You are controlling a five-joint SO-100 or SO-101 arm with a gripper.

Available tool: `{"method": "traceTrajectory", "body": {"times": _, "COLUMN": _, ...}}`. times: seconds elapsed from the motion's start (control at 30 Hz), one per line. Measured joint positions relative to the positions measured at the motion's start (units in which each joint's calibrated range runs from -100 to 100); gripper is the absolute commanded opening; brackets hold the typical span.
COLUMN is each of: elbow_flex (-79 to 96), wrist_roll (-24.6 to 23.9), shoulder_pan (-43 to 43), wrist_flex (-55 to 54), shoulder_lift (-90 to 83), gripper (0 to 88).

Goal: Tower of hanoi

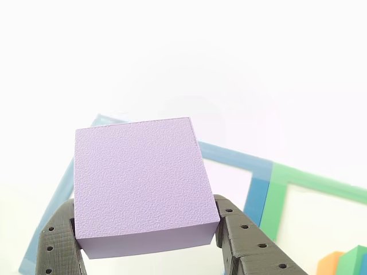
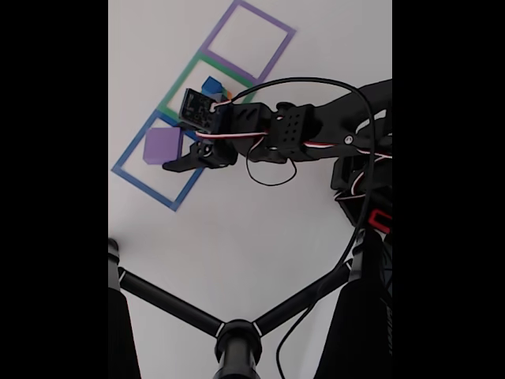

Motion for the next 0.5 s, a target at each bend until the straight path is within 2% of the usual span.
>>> {"method": "traceTrajectory", "body": {"times": 0.2, "elbow_flex": 0.0, "wrist_roll": 0.0, "shoulder_pan": -0.16, "wrist_flex": -12.2, "shoulder_lift": 11.4, "gripper": 15.3}}
{"method": "traceTrajectory", "body": {"times": 0.5, "elbow_flex": -0.09, "wrist_roll": 0.0, "shoulder_pan": -1.88, "wrist_flex": -21.83, "shoulder_lift": 19.76, "gripper": 15.3}}
